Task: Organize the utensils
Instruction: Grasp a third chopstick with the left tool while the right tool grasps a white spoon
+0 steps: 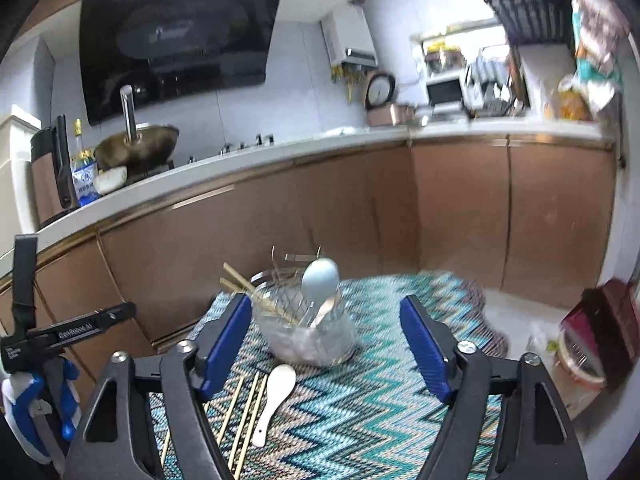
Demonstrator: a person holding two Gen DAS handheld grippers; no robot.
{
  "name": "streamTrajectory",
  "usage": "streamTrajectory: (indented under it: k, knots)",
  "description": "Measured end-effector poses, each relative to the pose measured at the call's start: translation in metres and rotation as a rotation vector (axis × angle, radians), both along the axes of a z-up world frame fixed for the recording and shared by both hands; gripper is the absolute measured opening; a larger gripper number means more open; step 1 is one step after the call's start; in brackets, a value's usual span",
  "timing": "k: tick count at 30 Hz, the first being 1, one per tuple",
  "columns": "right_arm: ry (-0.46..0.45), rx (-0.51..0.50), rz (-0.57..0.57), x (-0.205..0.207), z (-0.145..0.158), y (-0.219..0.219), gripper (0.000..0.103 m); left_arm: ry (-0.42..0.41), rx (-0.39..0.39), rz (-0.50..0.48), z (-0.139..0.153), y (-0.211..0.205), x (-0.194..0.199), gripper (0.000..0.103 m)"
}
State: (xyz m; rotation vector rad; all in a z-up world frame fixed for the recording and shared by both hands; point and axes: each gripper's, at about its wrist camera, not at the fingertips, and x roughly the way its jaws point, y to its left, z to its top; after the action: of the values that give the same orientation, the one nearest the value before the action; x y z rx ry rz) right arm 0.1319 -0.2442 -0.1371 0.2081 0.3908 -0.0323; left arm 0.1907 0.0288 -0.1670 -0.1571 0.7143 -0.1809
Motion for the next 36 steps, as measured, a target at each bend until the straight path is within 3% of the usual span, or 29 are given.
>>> streamTrajectory:
  k: [2,6,13,22,36]
  knots:
    - [0.043,0.021,0.029,0.012,-0.014,0.001,0.062,0.078,-0.027,-0.049,-0.016,-0.004,0.012,0.058]
    - [0.132,0.102,0.103,0.038,-0.047,0.000,0.052,0.221,-0.082,-0.137,-0.046,-0.017,0.035,0.042]
    - [0.278,0.208,0.198,0.079,-0.101,-0.002,0.037,0.408,-0.089,-0.220,-0.089,-0.047,0.078,0.029]
    - [0.386,0.307,0.288,0.129,-0.145,-0.003,0.029,0.513,-0.084,-0.218,-0.118,-0.059,0.113,0.017]
    - [0.486,0.301,0.356,0.180,-0.178,0.018,0.025,0.621,-0.099,-0.205,-0.147,-0.062,0.134,0.016]
